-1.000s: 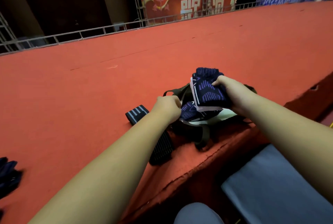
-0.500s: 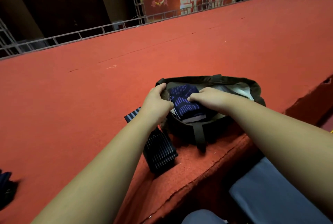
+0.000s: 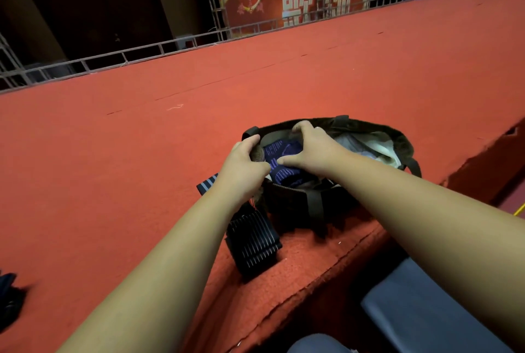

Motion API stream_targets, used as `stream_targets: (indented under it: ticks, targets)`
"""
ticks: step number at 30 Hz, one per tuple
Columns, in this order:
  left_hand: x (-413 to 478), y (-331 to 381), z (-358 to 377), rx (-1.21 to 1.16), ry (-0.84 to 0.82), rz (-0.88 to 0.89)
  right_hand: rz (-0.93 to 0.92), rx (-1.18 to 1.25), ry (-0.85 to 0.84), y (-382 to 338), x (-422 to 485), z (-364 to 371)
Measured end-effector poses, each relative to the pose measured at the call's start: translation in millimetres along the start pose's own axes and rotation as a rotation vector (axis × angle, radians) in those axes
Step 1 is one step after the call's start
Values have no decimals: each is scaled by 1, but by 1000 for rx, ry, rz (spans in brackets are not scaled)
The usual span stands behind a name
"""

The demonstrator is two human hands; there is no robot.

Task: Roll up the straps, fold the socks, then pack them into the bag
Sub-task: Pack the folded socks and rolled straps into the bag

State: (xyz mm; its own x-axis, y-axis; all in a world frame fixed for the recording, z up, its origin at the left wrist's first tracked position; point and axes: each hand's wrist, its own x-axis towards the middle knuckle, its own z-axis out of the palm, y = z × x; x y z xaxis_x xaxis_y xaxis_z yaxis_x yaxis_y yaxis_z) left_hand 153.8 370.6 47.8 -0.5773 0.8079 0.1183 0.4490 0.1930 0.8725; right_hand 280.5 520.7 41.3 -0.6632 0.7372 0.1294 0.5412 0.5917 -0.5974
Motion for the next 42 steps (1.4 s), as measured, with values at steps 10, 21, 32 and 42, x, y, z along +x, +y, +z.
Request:
stream_targets:
  ticks: [10,21,32,42]
  targets:
    - [-3,-3,-3,-150,-5,-42,-182,-49,-152,21,-1,20]
    - [-20,16,-33,22,-122,-64,-129,98,-161,10,-9,23]
    - [-70,15,-81,-41,-122,-89,-74,246,200,-19,-67,5]
    - [-176,-4,-175,-13,-63,-70,-247,215,142,-144,-133,45]
